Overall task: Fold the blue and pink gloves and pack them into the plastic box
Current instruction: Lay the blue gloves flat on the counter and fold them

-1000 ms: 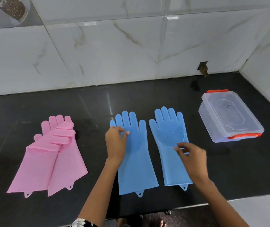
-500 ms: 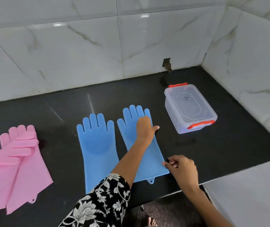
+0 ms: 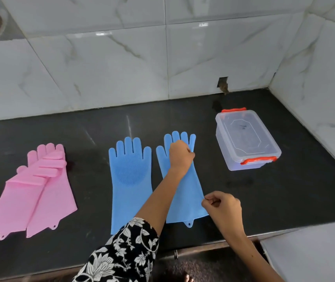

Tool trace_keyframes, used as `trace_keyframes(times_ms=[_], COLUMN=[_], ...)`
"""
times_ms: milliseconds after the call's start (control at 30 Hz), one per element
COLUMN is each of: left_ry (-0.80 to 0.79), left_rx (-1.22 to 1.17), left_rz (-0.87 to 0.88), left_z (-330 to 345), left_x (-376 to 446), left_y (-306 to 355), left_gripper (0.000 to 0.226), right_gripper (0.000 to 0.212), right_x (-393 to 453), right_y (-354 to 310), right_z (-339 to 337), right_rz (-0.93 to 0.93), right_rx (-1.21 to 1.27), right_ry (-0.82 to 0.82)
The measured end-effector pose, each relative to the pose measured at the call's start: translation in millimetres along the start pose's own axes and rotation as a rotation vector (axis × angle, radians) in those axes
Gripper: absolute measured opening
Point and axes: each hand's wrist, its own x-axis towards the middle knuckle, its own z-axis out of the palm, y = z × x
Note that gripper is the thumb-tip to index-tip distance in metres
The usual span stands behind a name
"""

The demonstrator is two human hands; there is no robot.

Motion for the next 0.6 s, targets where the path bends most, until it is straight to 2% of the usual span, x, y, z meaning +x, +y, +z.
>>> trace_keyframes(times_ms=[133, 267, 433, 600], left_ry=[0.083, 0.146, 0.234, 0.268], left_rx=[-0.118, -0.342, -0.409, -0.416], left_rz=[-0.012, -0.156, -0.290, -0.421], left_z=[-41, -93, -141, -148], left_x=[1, 0, -12, -28], left_y=[-15, -57, -118, -164], left_gripper=[0.008, 0.005, 0.011, 0.006], right_gripper=[0.008, 0.006, 0.012, 0.023], right_x=[-6, -12, -25, -38], right_y=[-30, -70, -106, -108], right_z=[-2, 14, 71, 130], right_rz=[-0.223, -0.401, -0.479, -0.483], right_rx=[0.018, 0.019, -0.052, -0.210], right_ry=[0.056, 0.032, -0.203, -0.436])
